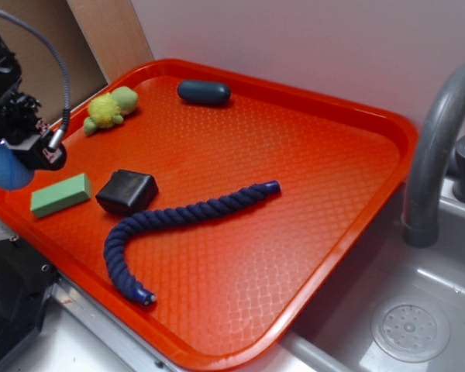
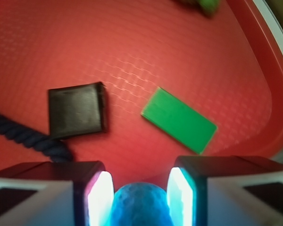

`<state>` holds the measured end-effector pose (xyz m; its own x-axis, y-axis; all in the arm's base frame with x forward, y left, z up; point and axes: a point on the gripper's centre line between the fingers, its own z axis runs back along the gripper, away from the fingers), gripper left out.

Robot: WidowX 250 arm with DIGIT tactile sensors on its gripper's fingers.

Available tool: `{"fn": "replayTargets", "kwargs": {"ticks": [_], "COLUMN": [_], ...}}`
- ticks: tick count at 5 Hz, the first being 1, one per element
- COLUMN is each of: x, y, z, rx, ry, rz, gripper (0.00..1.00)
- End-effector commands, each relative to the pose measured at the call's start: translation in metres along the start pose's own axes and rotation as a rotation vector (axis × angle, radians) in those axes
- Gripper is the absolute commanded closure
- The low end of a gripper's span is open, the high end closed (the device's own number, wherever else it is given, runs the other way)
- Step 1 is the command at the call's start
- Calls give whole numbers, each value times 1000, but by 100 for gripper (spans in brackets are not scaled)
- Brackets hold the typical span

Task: Grab the blue ball.

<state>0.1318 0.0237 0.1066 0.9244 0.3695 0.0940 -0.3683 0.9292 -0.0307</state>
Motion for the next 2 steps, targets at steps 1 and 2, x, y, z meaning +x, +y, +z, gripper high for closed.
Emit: {"fn": "replayTargets", "kwargs": {"ticks": [1,2], "x": [56,87], "y": [-14,-18], "z": [65,76], "rx": [47,-32], "ry": [-126,-74], "rz": [-351,-415], "gripper": [100,100]}}
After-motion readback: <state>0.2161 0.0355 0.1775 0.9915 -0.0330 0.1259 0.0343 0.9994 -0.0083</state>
